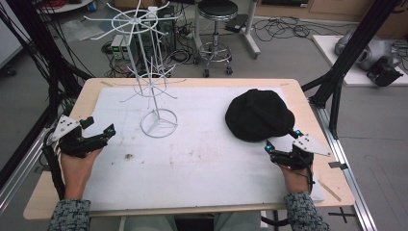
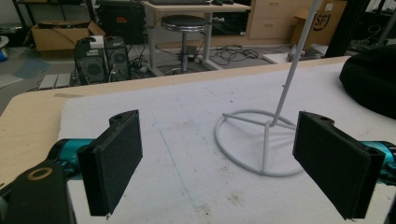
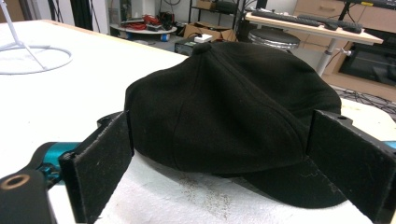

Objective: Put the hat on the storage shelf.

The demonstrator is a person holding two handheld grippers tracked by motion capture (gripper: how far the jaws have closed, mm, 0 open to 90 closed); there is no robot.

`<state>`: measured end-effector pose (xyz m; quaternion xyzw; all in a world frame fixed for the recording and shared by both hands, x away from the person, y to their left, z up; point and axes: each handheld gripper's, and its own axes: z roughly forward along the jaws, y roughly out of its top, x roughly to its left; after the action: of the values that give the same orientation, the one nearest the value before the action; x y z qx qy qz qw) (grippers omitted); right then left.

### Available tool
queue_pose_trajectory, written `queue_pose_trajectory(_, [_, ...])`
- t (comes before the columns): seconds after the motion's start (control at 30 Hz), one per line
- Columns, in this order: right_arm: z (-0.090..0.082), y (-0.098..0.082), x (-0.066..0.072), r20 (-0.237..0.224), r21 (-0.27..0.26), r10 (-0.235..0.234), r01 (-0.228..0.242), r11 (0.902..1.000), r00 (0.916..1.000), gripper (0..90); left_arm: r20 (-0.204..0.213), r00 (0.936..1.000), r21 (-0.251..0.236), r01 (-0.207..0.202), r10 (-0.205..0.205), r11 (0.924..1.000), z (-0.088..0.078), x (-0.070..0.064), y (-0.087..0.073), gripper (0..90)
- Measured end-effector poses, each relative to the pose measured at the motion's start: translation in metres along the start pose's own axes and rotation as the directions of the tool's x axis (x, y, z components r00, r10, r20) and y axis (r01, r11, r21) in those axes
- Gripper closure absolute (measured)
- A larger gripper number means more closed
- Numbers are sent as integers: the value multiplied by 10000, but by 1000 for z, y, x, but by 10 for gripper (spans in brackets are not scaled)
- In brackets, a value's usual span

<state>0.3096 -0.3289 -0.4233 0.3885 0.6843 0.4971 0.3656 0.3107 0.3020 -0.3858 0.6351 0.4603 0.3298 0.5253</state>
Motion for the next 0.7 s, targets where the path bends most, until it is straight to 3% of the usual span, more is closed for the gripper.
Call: queue_pose_trajectory(0.7, [-1,0,0,-22,-33,66,-66,10000,10000,66,11,10000,13,-4,4,10000,0,0,0,161])
